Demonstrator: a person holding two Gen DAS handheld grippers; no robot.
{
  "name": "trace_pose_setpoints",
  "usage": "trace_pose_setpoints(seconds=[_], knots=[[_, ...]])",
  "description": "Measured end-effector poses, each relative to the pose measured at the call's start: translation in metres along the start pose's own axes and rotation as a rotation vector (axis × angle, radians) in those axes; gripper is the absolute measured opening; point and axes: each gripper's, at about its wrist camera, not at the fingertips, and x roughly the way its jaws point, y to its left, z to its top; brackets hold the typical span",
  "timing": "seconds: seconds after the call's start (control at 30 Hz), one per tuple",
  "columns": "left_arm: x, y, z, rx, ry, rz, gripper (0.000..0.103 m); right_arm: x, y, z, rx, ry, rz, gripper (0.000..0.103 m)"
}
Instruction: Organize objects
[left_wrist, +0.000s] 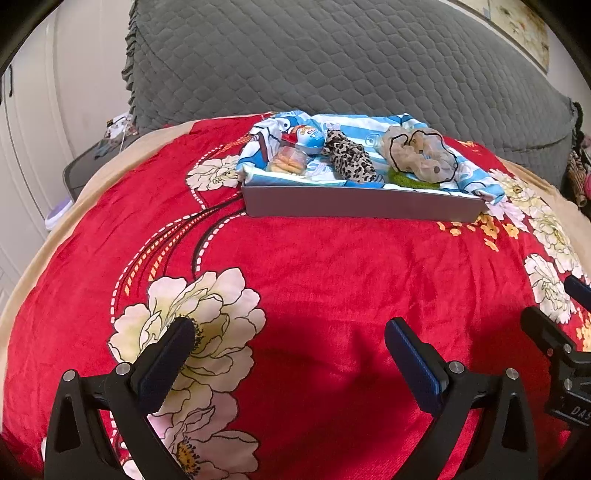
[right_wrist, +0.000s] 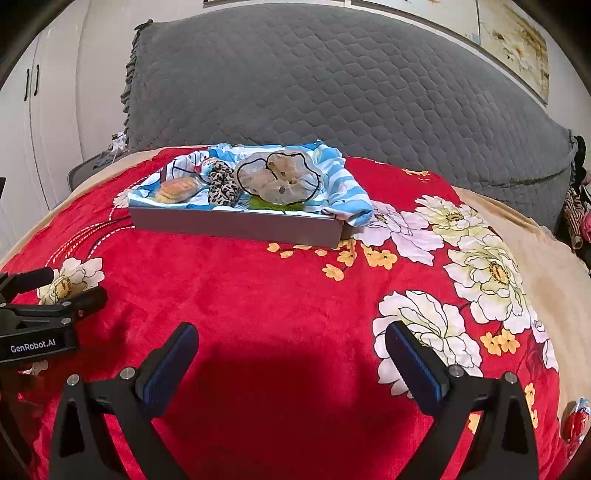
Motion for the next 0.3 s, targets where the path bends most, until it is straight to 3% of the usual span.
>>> trace_pose_setpoints(seconds=[0.3], knots=[[-0.0026, 0.0003, 0.0005, -0.006, -0.012, 0.0, 0.102, 0.0019, -0.0037, -0.0004, 0.018, 0.012, -0.005, 0.102]])
